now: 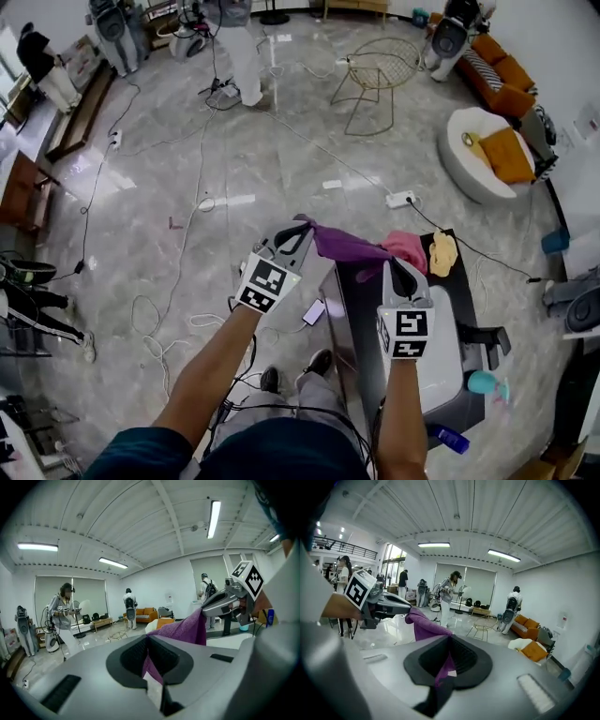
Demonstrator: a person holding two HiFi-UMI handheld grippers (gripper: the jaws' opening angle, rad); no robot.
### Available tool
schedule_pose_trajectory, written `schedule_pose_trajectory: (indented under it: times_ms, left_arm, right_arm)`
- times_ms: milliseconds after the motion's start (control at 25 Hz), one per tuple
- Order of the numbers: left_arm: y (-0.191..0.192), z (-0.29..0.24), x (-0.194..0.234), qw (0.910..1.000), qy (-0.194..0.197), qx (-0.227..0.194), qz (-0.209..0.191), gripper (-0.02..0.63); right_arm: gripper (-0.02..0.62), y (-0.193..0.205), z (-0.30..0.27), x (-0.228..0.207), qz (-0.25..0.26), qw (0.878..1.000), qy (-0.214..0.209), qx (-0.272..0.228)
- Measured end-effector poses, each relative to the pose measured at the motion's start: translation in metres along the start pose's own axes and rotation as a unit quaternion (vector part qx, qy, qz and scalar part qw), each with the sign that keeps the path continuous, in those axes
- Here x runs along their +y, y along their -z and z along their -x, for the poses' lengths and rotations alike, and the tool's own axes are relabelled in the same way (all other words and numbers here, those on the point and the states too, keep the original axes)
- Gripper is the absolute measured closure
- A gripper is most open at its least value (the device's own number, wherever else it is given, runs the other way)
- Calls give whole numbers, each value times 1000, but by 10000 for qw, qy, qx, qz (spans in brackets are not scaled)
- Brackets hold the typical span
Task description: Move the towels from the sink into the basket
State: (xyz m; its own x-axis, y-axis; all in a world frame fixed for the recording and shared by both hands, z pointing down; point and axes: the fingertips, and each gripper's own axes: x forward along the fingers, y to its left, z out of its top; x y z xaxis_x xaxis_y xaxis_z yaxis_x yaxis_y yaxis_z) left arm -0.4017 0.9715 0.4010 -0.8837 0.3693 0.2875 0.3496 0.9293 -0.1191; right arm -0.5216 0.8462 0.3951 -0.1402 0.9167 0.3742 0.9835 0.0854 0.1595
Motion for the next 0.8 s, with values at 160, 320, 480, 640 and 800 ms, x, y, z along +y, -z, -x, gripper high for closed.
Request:
schedule_pose_trajectory:
  times_ms: [160,320,480,640,800]
  left_arm:
    - [-36,36,21,9995,-125,-250,-129,592]
    - [-63,69,26,9986,-127,-470,-207,592]
    - [-88,101,28,9971,-64,-694,-309,592]
    - [-106,132,24,9950,54,-914,-404,592]
    - [-116,158,12,9932,144,-1055,-479,592]
  right_arm:
    - [572,-53,12,15,120,9991,18,-401]
    - [572,-88,35,28,168,9975,125,-682]
    - [572,-116,58,41,230,9955,262,-884]
    - [572,-133,82,55,281,9934,449,-1017]
    - [572,-138,109,66,252,9918,582,-1109]
